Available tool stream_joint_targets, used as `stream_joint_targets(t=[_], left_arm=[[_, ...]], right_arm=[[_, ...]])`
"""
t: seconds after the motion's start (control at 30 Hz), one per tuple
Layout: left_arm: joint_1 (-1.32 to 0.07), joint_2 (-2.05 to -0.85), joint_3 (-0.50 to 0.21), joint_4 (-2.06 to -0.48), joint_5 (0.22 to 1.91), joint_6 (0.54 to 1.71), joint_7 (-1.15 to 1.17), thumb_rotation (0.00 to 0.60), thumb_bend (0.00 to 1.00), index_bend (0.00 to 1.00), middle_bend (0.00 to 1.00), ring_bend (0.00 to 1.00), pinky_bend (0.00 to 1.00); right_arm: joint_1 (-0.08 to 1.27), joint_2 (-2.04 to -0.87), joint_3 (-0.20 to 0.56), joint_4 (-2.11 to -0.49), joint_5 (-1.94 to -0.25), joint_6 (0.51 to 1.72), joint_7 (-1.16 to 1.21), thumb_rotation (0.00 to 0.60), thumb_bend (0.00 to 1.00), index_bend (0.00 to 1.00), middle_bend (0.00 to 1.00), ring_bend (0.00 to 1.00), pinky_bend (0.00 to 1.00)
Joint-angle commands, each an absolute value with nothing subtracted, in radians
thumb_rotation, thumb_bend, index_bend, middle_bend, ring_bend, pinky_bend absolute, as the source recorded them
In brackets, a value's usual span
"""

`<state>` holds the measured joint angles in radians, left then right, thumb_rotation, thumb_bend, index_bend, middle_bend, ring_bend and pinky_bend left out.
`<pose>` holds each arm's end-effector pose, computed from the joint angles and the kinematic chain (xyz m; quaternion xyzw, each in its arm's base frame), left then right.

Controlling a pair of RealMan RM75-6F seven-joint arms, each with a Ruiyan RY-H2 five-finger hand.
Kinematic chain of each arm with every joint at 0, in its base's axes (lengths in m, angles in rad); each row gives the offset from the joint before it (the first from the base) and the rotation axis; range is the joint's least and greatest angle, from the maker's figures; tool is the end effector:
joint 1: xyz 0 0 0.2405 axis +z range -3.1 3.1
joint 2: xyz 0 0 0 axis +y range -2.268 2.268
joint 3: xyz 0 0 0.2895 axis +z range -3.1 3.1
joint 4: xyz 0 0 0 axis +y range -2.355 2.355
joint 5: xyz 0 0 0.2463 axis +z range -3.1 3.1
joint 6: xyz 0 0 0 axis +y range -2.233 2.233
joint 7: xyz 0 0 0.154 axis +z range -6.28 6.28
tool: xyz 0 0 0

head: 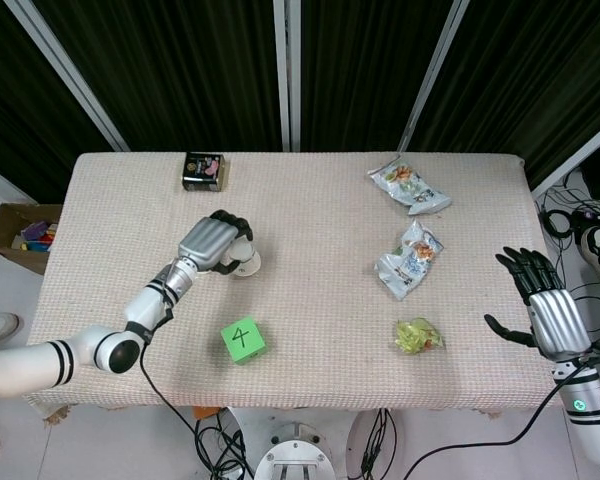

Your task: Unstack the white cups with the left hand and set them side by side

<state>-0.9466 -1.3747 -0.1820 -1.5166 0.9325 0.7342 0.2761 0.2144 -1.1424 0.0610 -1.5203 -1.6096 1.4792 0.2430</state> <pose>-0.1321 0.4333 -0.0168 -0.7765 -0.3919 -0.3251 0.3711 -0.3295 -0.2445 0.1359 0.6157 -0.3778 0.4874 0.4906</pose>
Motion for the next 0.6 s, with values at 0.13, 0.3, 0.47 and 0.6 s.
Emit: stream_joint_targets(t=[0.13, 0.3, 0.47, 0.6], left_arm=[[-0.968, -1.409, -0.161, -1.473, 0.904, 0.720, 0.302, 0.600, 0.36, 0.40, 0.21, 0.17, 0.14], [-0.969, -1.407, -0.136, -1.455, 0.868, 0.733, 0.341, 0.600, 0.36, 0.40, 0.21, 0.17, 0.14], [-0.966, -1.387, -0.128, -1.472, 0.836, 0.739, 0.351, 0.600, 0.36, 0.40, 0.21, 0.17, 0.14], [-0.968, -1.386, -0.121, -1.475, 0.834, 0.757, 0.369, 0.600, 0.36, 0.40, 0.21, 0.17, 0.14]], right_arm=[[0.215, -1.145, 0.060, -1.512, -1.611, 1.477, 0.252, 0.600, 0.16, 0.11, 0.08, 0.00, 0.03], [0.214, -1.145, 0.060, -1.504, -1.609, 1.477, 0.261, 0.600, 0.16, 0.11, 0.08, 0.00, 0.03], [0.213, -1.152, 0.055, -1.495, -1.611, 1.473, 0.270, 0.600, 0.16, 0.11, 0.08, 0.00, 0.03], [0.211, -1.153, 0.055, -1.493, -1.611, 1.475, 0.271, 0.600, 0.16, 0.11, 0.08, 0.00, 0.03]])
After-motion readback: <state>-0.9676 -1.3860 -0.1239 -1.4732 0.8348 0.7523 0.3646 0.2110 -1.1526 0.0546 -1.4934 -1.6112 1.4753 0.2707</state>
